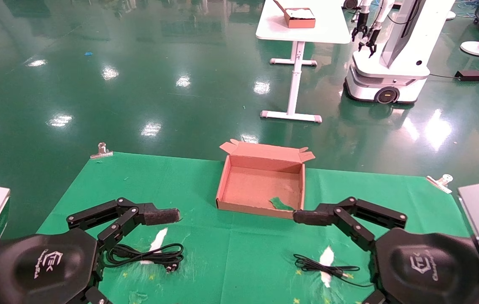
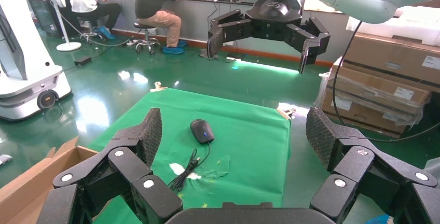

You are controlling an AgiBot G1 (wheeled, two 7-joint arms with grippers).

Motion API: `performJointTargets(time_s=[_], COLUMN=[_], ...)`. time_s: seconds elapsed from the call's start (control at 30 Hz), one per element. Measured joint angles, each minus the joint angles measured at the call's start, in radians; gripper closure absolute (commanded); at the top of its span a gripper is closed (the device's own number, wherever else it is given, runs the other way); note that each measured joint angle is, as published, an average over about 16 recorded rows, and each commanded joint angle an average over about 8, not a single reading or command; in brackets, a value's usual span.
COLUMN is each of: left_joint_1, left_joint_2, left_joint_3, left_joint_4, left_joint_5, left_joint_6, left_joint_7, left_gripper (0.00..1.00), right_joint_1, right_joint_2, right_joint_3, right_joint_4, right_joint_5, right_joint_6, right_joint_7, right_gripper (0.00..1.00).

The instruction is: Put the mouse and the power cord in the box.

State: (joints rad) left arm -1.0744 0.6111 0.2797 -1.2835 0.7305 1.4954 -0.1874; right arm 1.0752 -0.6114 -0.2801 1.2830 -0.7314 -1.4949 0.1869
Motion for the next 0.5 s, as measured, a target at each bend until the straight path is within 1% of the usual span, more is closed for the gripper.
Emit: performJointTargets(time_s=[0.5], left_joint_1=[0.0], left_joint_2=[0.0], left_joint_3=[0.0], left_joint_4=[0.0], left_joint_5=[0.0], left_joint_6=[0.0], left_joint_7=[0.0], left_gripper=[0.0], right_joint_1=[0.0], right_joint_2=[0.0], right_joint_3=[0.0], right_joint_4=[0.0], right_joint_5=[0.0], right_joint_6=[0.0], right_joint_7=[0.0], right_gripper=[0.0])
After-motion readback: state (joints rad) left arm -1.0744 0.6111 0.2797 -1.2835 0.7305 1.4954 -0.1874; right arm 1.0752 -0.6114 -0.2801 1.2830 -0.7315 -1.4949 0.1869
